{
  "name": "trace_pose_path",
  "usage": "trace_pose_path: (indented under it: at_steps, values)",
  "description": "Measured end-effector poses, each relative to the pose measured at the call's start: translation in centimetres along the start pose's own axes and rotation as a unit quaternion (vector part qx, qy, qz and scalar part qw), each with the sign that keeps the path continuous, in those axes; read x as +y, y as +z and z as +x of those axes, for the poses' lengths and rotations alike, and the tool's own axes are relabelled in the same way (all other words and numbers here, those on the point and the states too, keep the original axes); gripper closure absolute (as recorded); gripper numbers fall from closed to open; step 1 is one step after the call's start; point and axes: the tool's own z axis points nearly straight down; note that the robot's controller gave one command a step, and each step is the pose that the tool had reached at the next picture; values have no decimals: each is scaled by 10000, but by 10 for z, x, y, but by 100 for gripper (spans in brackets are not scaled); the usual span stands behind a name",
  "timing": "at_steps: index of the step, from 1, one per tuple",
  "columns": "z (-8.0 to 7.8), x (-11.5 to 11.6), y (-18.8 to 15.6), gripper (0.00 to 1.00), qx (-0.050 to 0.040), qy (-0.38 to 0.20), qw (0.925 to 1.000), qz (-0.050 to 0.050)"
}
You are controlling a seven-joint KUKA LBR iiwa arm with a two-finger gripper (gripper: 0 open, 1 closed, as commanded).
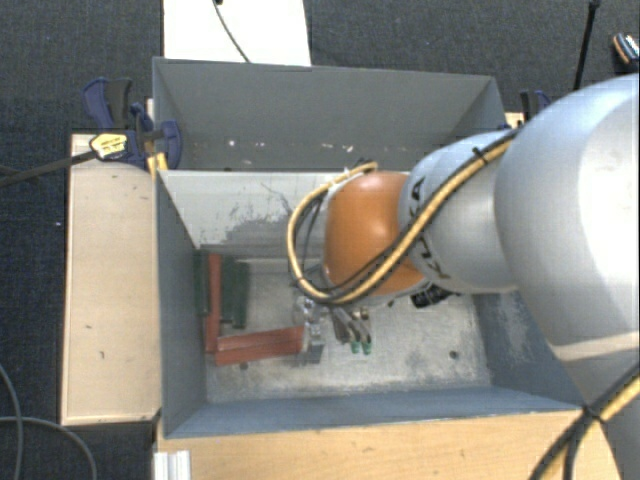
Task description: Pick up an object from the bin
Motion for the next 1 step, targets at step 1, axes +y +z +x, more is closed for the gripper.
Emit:
trace_pose_path:
  at_steps: [1]
  values:
    - [1,-32,-169,100,-57,-80,10000,0]
